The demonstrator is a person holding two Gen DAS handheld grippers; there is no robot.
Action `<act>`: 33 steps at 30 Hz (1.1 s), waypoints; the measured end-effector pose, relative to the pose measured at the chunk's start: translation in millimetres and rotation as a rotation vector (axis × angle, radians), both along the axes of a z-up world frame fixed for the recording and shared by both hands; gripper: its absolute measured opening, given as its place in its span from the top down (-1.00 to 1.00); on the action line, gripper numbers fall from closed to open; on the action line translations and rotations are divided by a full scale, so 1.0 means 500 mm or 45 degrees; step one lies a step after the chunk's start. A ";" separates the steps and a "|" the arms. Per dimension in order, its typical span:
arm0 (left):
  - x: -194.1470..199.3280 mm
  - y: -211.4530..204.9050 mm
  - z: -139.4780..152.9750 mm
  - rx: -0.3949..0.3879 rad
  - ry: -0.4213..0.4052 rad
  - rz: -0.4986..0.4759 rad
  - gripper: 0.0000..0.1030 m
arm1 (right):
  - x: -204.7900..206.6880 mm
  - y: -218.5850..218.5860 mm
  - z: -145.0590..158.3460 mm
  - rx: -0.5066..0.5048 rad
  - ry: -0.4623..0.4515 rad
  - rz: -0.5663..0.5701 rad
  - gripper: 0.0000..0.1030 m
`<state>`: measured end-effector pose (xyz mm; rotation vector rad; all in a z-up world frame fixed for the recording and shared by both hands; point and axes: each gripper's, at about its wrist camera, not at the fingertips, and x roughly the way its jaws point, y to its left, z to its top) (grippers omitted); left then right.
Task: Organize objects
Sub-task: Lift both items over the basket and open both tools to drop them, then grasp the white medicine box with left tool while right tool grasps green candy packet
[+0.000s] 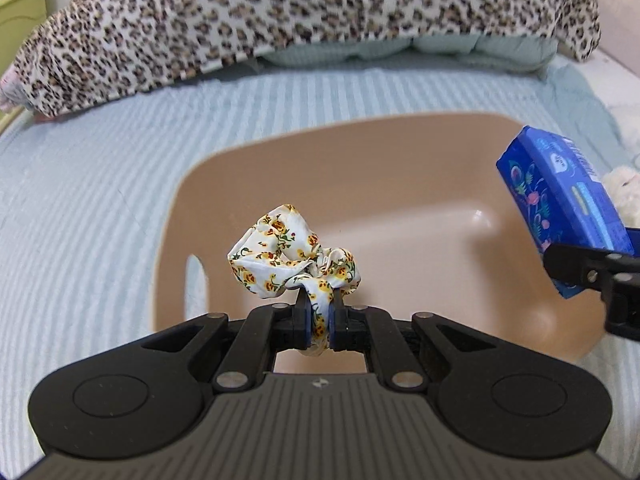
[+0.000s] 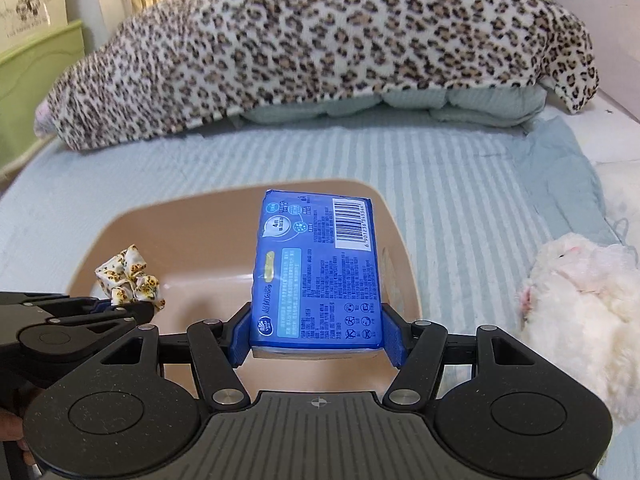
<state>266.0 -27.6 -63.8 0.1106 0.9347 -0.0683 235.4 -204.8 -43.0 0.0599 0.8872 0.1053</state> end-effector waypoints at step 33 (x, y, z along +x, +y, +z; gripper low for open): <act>-0.258 0.019 0.074 0.006 -0.071 -0.034 -0.88 | -0.219 -0.059 0.034 -0.025 0.061 -0.005 -0.96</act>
